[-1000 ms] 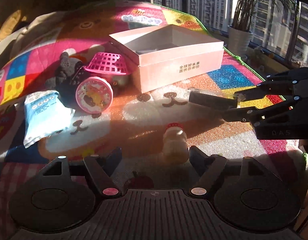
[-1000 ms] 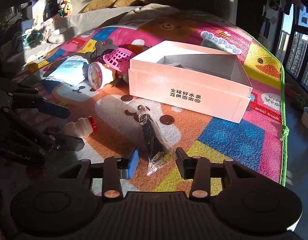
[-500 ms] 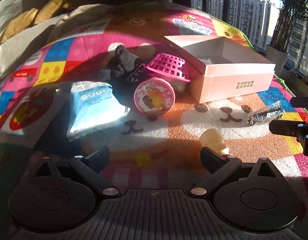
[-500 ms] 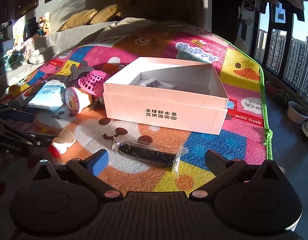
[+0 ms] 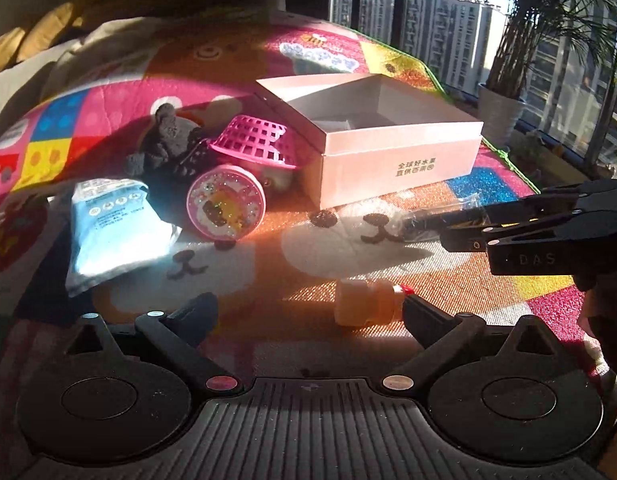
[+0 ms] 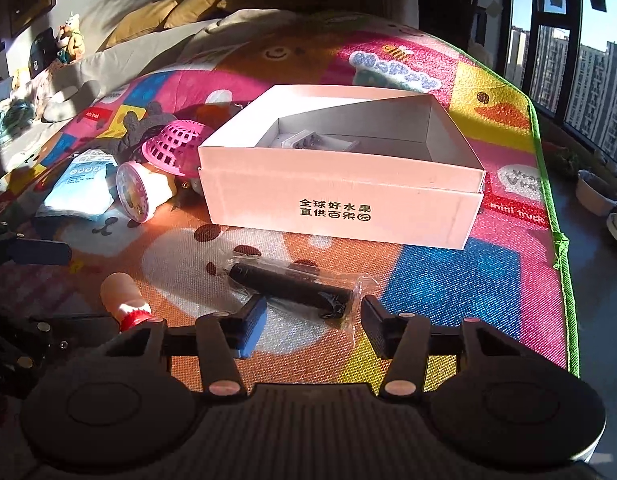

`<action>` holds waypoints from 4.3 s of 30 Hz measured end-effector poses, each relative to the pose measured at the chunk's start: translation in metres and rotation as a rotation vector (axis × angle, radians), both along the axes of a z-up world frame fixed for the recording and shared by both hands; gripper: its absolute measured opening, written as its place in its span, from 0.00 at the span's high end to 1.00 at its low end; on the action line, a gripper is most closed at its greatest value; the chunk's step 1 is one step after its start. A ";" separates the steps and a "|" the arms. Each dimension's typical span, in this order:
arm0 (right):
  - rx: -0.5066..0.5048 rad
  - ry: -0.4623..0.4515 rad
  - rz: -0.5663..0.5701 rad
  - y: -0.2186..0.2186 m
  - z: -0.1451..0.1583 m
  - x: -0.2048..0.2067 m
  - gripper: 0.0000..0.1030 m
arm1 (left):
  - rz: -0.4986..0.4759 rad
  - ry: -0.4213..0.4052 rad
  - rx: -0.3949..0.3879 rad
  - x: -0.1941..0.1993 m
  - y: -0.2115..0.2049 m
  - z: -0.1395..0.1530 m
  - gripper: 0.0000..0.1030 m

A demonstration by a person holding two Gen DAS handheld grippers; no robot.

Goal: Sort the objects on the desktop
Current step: 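Close the left tool on the small red-capped bottle, then carry the bagged black item in the right tool while the left tool carries the bottle toward the box, then release the bagged item into the box with the right tool while the left tool drops the bottle in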

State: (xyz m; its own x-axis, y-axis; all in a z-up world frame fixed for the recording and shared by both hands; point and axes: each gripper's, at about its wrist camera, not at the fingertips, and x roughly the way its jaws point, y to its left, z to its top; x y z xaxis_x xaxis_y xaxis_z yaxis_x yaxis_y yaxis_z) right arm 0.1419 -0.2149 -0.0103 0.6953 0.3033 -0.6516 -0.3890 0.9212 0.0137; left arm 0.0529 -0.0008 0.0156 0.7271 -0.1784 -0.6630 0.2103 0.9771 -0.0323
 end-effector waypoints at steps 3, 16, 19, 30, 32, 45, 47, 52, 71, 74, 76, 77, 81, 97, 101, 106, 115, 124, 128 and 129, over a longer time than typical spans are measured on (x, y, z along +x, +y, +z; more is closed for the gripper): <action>-0.013 -0.017 -0.010 -0.007 -0.001 -0.005 0.49 | -0.053 0.011 -0.040 -0.001 -0.006 0.002 0.02; 0.046 -0.035 -0.053 -0.022 -0.005 -0.007 0.20 | -0.086 -0.011 -0.013 -0.005 -0.016 0.003 0.02; 0.052 -0.036 -0.056 -0.023 -0.005 -0.008 0.20 | -0.080 0.002 -0.009 -0.003 -0.019 0.000 0.04; 0.046 -0.044 -0.068 -0.022 -0.004 -0.009 0.07 | -0.022 -0.014 0.036 0.004 -0.031 -0.009 0.42; 0.043 -0.045 -0.068 -0.022 -0.004 -0.010 0.07 | -0.005 -0.014 0.037 0.004 -0.029 -0.010 0.42; 0.015 -0.072 -0.013 0.014 0.003 -0.012 0.03 | 0.096 -0.034 0.079 -0.002 -0.003 -0.010 0.46; -0.006 -0.070 -0.020 0.022 0.002 -0.008 0.03 | 0.126 -0.042 0.081 -0.002 0.002 -0.010 0.41; 0.023 -0.027 -0.048 0.027 0.001 0.005 0.03 | 0.138 -0.030 0.037 -0.004 0.010 -0.012 0.04; 0.057 0.029 -0.060 0.026 -0.007 0.016 0.02 | 0.141 0.026 0.052 -0.004 0.011 -0.017 0.00; 0.048 0.026 -0.062 0.028 -0.007 0.017 0.02 | 0.131 0.024 0.053 -0.004 0.012 -0.017 0.00; 0.043 0.025 -0.063 0.029 -0.007 0.017 0.02 | 0.133 0.023 0.051 -0.004 0.012 -0.017 0.00; 0.040 0.022 -0.068 0.029 -0.007 0.017 0.03 | 0.134 0.023 0.047 -0.004 0.012 -0.017 0.00; 0.035 0.002 -0.067 0.029 -0.006 0.015 0.16 | 0.139 0.015 0.035 -0.005 0.014 -0.016 0.00; 0.004 -0.073 0.020 -0.009 0.021 -0.036 0.20 | 0.120 -0.030 0.040 0.002 0.001 -0.008 0.27; -0.002 -0.066 0.020 -0.010 0.018 -0.039 0.20 | 0.106 -0.038 0.053 0.001 -0.001 -0.007 0.35; -0.006 -0.087 0.013 -0.014 0.023 -0.050 0.20 | 0.082 -0.042 0.067 -0.004 -0.005 -0.003 0.54; -0.019 -0.198 0.028 -0.024 0.058 -0.079 0.20 | 0.009 -0.170 0.099 -0.038 -0.021 0.036 0.54; 0.018 -0.367 0.012 -0.034 0.115 -0.081 0.20 | -0.045 -0.375 0.129 -0.030 -0.042 0.094 0.54; 0.091 -0.408 -0.032 -0.044 0.145 -0.046 0.20 | -0.072 -0.406 0.136 0.010 -0.055 0.105 0.54; 0.106 -0.406 -0.041 -0.044 0.150 -0.033 0.20 | -0.083 -0.402 0.132 0.020 -0.058 0.105 0.54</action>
